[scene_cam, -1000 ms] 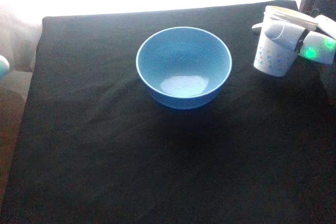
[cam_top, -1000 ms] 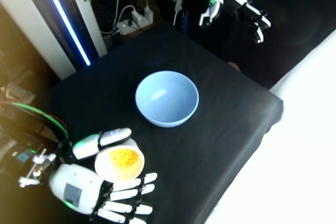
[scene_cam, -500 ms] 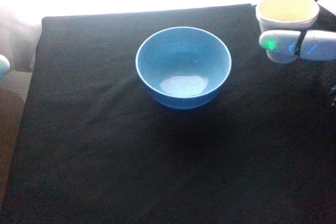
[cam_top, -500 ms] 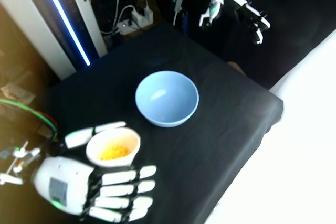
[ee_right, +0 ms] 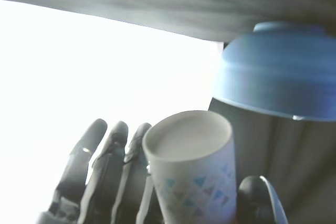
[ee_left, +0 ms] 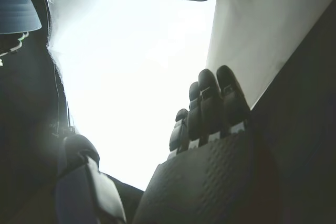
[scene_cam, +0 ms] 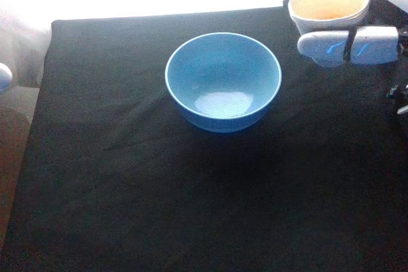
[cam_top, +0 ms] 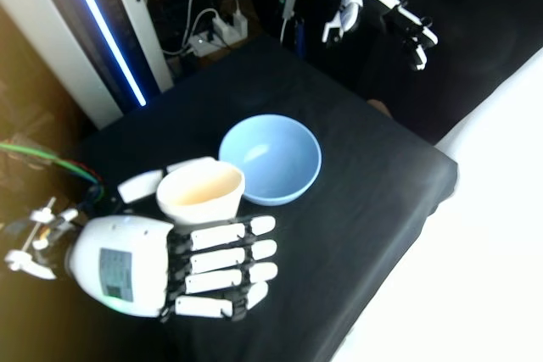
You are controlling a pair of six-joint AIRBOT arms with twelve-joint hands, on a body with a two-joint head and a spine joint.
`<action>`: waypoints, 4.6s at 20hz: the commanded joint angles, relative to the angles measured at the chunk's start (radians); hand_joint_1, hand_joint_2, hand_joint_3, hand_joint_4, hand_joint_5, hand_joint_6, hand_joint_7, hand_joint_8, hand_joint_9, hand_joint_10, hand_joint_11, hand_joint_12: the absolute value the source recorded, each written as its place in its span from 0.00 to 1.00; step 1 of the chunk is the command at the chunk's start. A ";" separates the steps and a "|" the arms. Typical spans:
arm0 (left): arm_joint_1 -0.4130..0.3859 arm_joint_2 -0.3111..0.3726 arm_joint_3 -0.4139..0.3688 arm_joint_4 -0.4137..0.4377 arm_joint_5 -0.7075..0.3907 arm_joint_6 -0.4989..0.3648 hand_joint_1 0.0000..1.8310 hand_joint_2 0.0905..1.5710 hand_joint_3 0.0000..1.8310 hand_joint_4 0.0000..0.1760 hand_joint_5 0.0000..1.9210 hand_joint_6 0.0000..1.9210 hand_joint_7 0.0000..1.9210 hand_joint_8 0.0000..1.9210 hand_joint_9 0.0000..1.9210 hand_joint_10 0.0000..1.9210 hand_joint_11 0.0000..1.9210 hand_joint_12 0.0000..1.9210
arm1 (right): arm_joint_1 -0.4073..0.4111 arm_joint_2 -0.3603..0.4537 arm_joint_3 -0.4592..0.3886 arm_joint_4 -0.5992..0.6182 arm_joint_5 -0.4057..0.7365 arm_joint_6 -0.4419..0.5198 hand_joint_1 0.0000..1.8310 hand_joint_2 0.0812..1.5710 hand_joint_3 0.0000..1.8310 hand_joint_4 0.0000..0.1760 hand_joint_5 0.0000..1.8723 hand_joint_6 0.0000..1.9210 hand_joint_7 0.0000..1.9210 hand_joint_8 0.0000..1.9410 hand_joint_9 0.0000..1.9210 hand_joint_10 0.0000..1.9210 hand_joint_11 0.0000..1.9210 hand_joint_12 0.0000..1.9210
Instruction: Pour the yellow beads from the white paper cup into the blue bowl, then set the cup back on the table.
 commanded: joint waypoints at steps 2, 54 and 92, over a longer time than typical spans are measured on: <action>-0.007 0.001 0.009 -0.011 -0.121 -0.010 0.17 0.50 0.00 1.00 0.00 0.00 0.14 0.00 0.18 0.00 0.11 0.13 | 0.041 0.010 0.004 0.007 0.100 0.010 0.55 0.77 0.00 0.00 0.41 0.65 0.48 0.00 0.46 0.01 0.24 0.46; -0.125 -0.015 0.054 0.127 -0.001 0.002 0.20 0.47 0.00 0.97 0.00 0.00 0.18 0.00 0.23 0.00 0.14 0.21 | 0.389 -0.007 -0.002 -0.691 -0.275 0.009 0.66 0.69 0.00 0.16 0.52 0.49 0.55 0.48 0.62 0.97 0.66 1.00; -0.134 -0.015 0.054 0.142 0.011 0.002 0.20 0.50 0.01 0.93 0.01 0.00 0.21 0.01 0.23 0.00 0.10 0.31 | 0.077 0.065 0.020 0.104 0.094 -0.017 0.53 0.74 0.00 0.95 0.46 0.61 0.49 0.01 0.35 0.03 0.01 0.60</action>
